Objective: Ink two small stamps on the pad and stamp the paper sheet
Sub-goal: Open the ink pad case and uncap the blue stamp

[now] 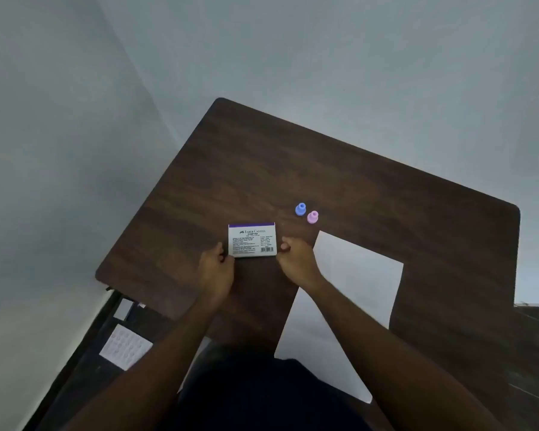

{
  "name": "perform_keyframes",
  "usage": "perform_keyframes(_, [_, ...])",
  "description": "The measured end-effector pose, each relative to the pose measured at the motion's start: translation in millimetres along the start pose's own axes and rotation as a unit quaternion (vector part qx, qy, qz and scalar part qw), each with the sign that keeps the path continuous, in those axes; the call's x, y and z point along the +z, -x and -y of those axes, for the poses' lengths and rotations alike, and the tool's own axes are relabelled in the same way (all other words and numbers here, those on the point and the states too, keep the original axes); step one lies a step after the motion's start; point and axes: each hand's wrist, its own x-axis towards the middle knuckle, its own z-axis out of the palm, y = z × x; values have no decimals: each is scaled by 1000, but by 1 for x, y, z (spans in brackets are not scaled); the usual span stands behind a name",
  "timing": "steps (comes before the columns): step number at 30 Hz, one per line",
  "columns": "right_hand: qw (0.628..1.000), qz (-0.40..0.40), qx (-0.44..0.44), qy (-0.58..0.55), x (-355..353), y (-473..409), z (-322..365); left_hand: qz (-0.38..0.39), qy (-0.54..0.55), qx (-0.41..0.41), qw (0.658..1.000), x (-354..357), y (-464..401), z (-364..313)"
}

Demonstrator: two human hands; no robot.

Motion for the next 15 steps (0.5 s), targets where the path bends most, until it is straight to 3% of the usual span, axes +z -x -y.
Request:
perform_keyframes(4, [1000, -2, -19, 5, 3, -1, -1, 28, -14, 51, 998, 2, 4, -8])
perform_keyframes(9, [1000, -4, -21, 4, 5, 0, -6, -2, -28, 55, 998, 9, 9, -13])
perform_keyframes(15, [999, -38, 11, 3, 0, 0, -19, 33, -3, 39, 999, 21, 17, -7])
